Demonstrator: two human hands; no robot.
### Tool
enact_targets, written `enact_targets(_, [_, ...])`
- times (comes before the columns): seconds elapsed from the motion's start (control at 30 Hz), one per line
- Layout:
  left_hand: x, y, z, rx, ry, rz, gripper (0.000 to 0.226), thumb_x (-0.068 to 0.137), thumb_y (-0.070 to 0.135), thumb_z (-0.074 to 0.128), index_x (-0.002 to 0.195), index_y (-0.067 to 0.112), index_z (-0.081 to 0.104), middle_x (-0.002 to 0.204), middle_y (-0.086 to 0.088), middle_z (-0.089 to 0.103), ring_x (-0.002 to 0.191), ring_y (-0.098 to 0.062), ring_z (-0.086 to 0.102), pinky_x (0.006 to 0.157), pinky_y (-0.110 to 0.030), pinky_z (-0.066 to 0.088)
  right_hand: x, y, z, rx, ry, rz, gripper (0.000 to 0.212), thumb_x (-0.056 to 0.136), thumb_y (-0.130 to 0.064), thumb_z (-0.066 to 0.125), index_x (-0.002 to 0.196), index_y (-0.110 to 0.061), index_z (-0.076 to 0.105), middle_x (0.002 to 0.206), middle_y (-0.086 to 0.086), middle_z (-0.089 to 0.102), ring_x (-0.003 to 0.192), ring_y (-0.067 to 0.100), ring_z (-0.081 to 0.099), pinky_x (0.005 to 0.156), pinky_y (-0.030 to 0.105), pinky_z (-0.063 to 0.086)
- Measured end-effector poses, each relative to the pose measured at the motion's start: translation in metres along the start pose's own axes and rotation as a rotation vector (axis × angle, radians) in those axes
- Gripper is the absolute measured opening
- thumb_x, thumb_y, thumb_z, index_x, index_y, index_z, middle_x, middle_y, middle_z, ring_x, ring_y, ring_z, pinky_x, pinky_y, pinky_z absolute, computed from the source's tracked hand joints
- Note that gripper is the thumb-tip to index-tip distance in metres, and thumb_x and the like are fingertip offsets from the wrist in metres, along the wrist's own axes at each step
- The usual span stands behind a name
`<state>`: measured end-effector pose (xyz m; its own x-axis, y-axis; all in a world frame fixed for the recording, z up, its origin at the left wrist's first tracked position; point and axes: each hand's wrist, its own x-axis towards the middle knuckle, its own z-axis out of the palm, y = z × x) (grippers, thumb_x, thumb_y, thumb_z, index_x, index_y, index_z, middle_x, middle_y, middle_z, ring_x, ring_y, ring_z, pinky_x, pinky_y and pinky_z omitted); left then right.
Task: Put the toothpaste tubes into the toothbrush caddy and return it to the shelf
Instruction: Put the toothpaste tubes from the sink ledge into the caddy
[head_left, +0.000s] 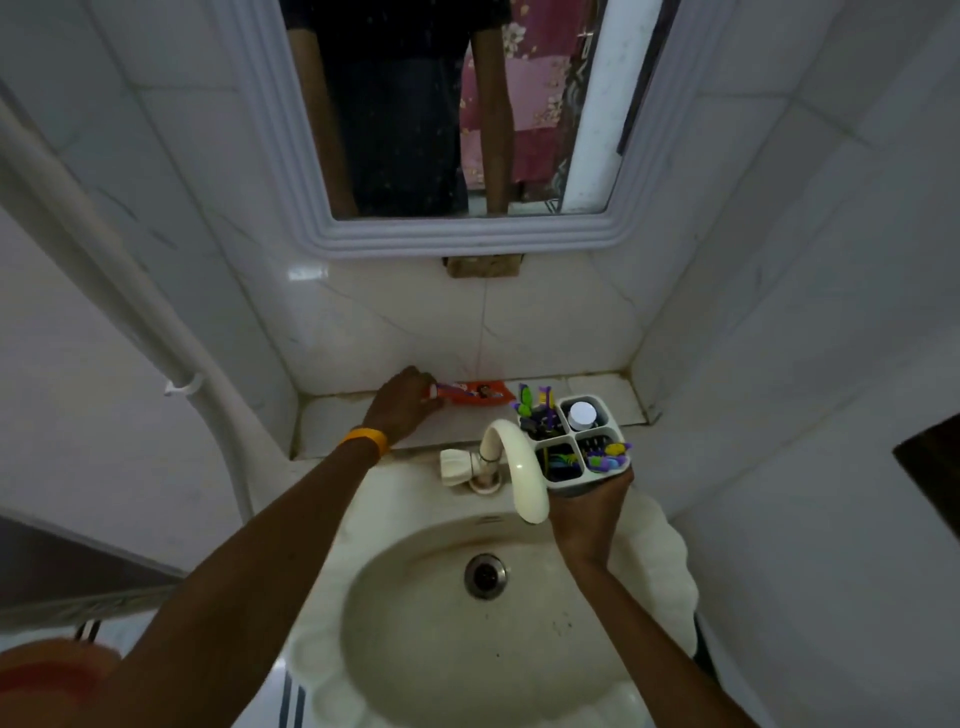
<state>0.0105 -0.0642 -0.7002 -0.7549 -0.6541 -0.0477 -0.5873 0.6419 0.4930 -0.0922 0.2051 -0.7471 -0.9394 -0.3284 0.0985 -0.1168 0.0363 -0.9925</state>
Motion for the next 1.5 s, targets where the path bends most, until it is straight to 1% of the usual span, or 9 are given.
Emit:
enact_targets(0.13, [-0.010,0.027,-0.053,-0.244,0.208,0.033,0.021,0.087,0.035,0.069,0.090,0.014,0.072,0.088,-0.007,0.073,0.080,-0.023,0.070,0.077,-0.038,0.058,0.001,0.000,0.002,-0.020,0.002,-0.008,0.116,0.047,-0.006,0.105,0.143,-0.007,0.039,0.139,0.002,0.060,0.128,0.006,0.063,0.106,0.030,0.055])
enact_targets(0.27, [-0.030,0.070,-0.109,-0.310,0.328,0.194,0.024,0.085,0.026,0.075,0.108,0.020,0.070,0.097,0.005,0.069,0.089,-0.011,0.067,0.081,-0.017,0.054,-0.001,0.002,-0.002,-0.053,-0.008,-0.012,0.120,0.042,-0.012,0.107,0.141,-0.020,0.040,0.138,-0.001,0.059,0.130,0.013,0.062,0.108,0.040,0.055])
enact_targets(0.37, [-0.047,0.107,-0.136,-0.385,0.352,0.248,0.027,0.086,0.031,0.073,0.108,0.016,0.071,0.090,0.001,0.073,0.077,-0.008,0.073,0.074,-0.012,0.057,0.000,-0.001,-0.001,-0.047,-0.006,-0.026,0.120,0.040,-0.016,0.108,0.137,-0.034,0.039,0.132,-0.018,0.059,0.125,0.004,0.063,0.102,0.030,0.056])
enact_targets(0.5, [-0.064,0.147,-0.141,-0.285,0.275,0.224,0.032,0.087,0.041,0.069,0.092,0.010,0.073,0.072,0.000,0.074,0.060,-0.006,0.072,0.061,-0.008,0.056,-0.002,-0.010,-0.001,-0.049,-0.006,-0.023,0.120,0.042,-0.010,0.107,0.137,-0.030,0.036,0.127,-0.022,0.056,0.115,-0.017,0.058,0.097,0.009,0.051])
enact_targets(0.57, [-0.069,0.160,-0.128,-0.162,0.216,0.202,0.035,0.085,0.044,0.070,0.085,0.009,0.072,0.066,-0.001,0.072,0.056,-0.008,0.070,0.060,-0.012,0.056,-0.004,-0.012,0.000,-0.076,0.002,-0.025,0.123,0.042,-0.014,0.108,0.139,-0.029,0.034,0.128,-0.014,0.056,0.117,-0.004,0.059,0.099,0.008,0.048])
enact_targets(0.67, [-0.073,0.169,-0.102,-0.012,0.131,0.182,0.036,0.083,0.045,0.071,0.081,0.008,0.072,0.073,-0.010,0.074,0.067,-0.024,0.070,0.072,-0.037,0.059,-0.004,-0.012,0.000,-0.108,0.006,-0.036,0.119,0.042,-0.016,0.108,0.137,-0.025,0.037,0.127,-0.008,0.057,0.120,0.011,0.058,0.096,0.002,0.044])
enact_targets(0.87, [-0.078,0.185,-0.067,0.113,0.048,0.154,0.035,0.083,0.041,0.070,0.081,0.006,0.069,0.084,-0.017,0.072,0.081,-0.030,0.066,0.072,-0.033,0.050,0.001,-0.009,-0.001,-0.172,0.035,0.010,0.128,0.038,-0.048,0.104,0.145,-0.018,0.040,0.138,0.007,0.062,0.129,0.025,0.063,0.103,0.050,0.057])
enact_targets(1.27, [-0.065,0.204,-0.020,0.511,-0.094,0.179,0.041,0.087,0.052,0.060,0.097,0.013,0.070,0.097,-0.007,0.071,0.092,-0.028,0.068,0.068,-0.030,0.037,-0.005,-0.016,0.005,-0.337,0.086,-0.008,0.131,0.045,-0.067,0.082,0.145,0.006,0.040,0.135,0.023,0.059,0.126,0.040,0.061,0.103,0.056,0.054])
enact_targets(1.5, [-0.060,0.210,-0.005,0.671,-0.153,0.182,0.036,0.088,0.045,0.064,0.108,0.016,0.068,0.107,-0.003,0.070,0.102,-0.024,0.067,0.072,-0.029,0.036,-0.010,-0.024,0.004,-0.328,0.088,-0.013,0.123,0.050,-0.062,0.080,0.144,0.005,0.040,0.137,0.023,0.058,0.127,0.039,0.061,0.105,0.053,0.054])
